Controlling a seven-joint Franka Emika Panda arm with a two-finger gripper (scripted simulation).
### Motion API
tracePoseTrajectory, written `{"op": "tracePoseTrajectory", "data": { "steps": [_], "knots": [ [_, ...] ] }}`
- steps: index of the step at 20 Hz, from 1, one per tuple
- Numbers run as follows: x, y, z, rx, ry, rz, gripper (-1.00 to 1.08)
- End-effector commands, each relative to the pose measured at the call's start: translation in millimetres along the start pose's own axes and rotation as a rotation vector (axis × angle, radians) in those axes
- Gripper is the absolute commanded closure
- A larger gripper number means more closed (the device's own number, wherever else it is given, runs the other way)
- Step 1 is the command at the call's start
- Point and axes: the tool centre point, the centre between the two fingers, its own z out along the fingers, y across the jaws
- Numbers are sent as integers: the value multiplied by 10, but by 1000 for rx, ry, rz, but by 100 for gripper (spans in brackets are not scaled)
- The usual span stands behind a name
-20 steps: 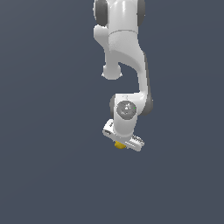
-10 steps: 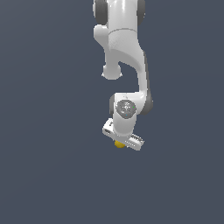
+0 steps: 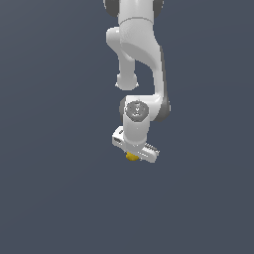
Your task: Pick up the object and move it to a goal position.
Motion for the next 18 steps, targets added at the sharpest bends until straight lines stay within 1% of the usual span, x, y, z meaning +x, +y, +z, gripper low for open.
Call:
{"op": "tracePoseTrajectory", "data": {
  "steps": [1, 18],
  "knots": [
    [-42, 109, -134, 1, 2, 0, 108],
    [-474, 1141, -1328, 3, 1, 1, 108]
  ]
}}
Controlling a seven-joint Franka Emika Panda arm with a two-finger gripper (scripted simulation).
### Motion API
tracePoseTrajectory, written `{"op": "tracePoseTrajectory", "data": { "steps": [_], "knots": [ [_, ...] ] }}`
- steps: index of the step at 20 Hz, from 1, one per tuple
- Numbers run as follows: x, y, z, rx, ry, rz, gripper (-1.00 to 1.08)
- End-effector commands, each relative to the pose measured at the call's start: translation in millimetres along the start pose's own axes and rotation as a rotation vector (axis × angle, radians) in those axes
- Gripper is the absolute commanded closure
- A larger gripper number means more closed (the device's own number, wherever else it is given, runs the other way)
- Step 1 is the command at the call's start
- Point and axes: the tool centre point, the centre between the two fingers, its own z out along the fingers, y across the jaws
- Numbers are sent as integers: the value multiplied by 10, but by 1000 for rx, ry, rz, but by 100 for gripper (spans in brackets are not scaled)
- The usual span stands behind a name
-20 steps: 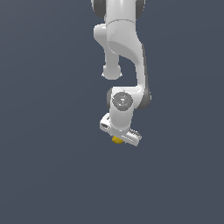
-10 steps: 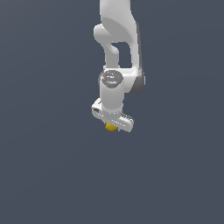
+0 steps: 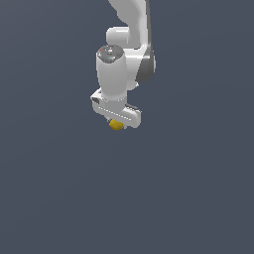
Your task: Pick up the object and move it to a goal position.
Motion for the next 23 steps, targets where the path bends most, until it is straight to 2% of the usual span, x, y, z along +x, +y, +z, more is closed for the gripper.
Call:
{"op": "tracePoseTrajectory", "data": {
  "steps": [1, 13, 23],
  "knots": [
    [-67, 162, -194, 1, 1, 0, 108],
    [-312, 820, -988, 0, 1, 0, 108],
    [-370, 1018, -1239, -1, 2, 0, 108]
  ]
}}
